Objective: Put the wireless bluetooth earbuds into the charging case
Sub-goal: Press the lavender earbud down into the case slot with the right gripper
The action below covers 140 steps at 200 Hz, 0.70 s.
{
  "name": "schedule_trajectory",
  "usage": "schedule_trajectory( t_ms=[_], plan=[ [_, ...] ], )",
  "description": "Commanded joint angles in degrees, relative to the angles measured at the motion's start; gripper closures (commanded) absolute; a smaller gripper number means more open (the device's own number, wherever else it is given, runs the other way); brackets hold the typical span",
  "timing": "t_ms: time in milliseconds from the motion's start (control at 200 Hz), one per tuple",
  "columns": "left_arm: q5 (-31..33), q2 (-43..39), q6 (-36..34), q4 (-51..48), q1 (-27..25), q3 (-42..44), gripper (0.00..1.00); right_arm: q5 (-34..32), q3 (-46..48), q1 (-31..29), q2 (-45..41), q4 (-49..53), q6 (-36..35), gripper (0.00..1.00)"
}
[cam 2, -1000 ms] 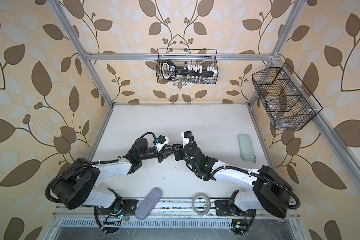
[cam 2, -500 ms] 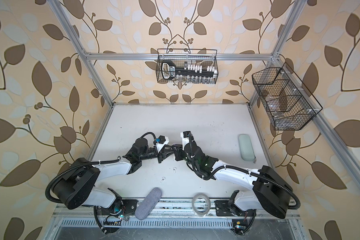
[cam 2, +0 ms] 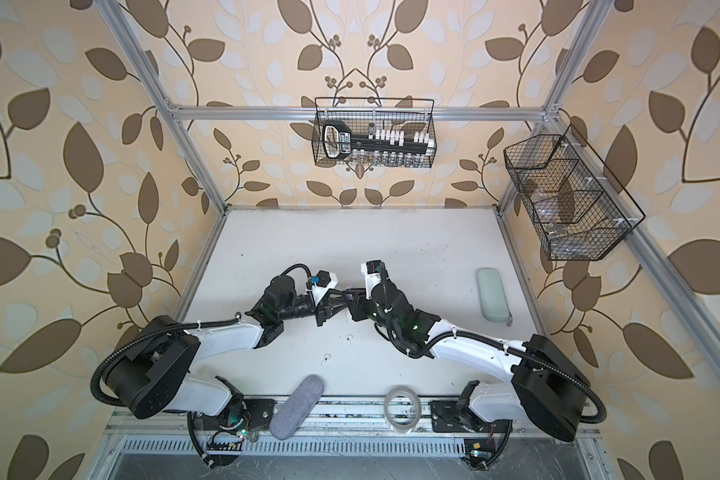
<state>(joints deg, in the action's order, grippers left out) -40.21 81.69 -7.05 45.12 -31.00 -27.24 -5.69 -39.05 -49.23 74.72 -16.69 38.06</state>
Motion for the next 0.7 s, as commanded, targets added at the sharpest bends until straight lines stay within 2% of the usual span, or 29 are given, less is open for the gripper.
schedule_trajectory(
  t_ms=[0, 695],
  plan=[
    [-5.8, -2.1, 0.1, 5.3, 0.1, -1.5, 1.0, -2.6, -1.6, 1.5, -0.3, 4.0, -1.2, 0.68],
    [-6.0, -2.0, -0.5, 4.9, 0.1, -1.4, 1.0, -1.4, -1.6, 2.4, -1.0, 4.3, -0.7, 0.72]
  ],
)
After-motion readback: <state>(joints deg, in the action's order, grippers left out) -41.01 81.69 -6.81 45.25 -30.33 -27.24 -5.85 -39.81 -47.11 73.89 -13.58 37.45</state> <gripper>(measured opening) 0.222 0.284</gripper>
